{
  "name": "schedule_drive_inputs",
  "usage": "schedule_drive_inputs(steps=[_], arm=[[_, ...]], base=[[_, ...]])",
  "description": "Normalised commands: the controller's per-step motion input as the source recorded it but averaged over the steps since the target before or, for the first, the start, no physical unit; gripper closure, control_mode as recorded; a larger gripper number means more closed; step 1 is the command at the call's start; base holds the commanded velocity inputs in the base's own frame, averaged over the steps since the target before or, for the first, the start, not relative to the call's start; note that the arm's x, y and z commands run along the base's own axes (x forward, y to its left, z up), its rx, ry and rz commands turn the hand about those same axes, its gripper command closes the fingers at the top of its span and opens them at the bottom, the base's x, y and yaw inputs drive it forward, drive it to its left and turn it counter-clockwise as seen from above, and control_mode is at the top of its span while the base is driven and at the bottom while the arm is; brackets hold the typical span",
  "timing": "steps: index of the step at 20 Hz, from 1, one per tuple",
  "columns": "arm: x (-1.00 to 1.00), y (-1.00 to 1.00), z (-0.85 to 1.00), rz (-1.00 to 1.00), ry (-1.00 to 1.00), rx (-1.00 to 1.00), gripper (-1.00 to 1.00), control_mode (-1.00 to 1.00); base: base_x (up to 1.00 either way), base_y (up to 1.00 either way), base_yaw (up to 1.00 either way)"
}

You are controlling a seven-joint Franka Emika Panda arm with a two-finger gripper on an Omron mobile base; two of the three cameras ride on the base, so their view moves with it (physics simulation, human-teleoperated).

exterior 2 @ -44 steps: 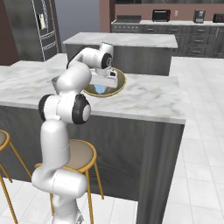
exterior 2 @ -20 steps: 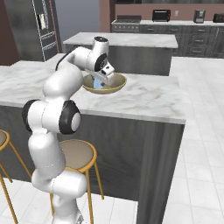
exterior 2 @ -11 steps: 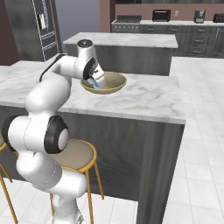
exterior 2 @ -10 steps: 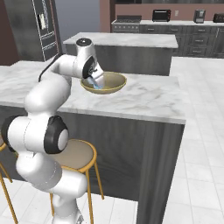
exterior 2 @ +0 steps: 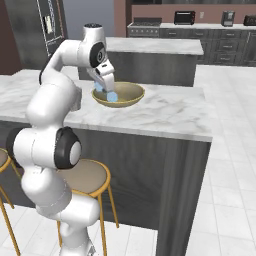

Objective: There are four ice cubes in the ice bowl. Place two ice cubes in each glass of water.

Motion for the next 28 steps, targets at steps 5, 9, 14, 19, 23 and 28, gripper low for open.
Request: schedule_drive_inputs(steps=[5, 9, 14, 19, 23, 28], arm=[[-1.00, 0.00, -0.62, 0.07, -0.12, 0.00, 1.00, -1.00], [-1.00, 0.00, -0.48, 0.08, -0.27, 0.00, 1.00, -1.00], [-1.00, 0.10, 0.04, 0.03, -0.12, 0.00, 1.00, -1.00], [-0.52, 0.18, 0.04, 0.00, 0.00, 0.00, 1.00, -1.00], [0.00, 0.19, 0.05, 0.00, 0.15, 0.00, 1.00, -1.00], [0.00, 0.01, 0.03, 0.00, 0.11, 0.00, 1.00, -1.00]], base=[[0.00, 0.00, 0.00], [0.00, 0.00, 0.00], [0.00, 0.00, 0.00], [0.00, 0.00, 0.00], [0.00, 0.00, 0.00], [0.00, 0.00, 0.00]])
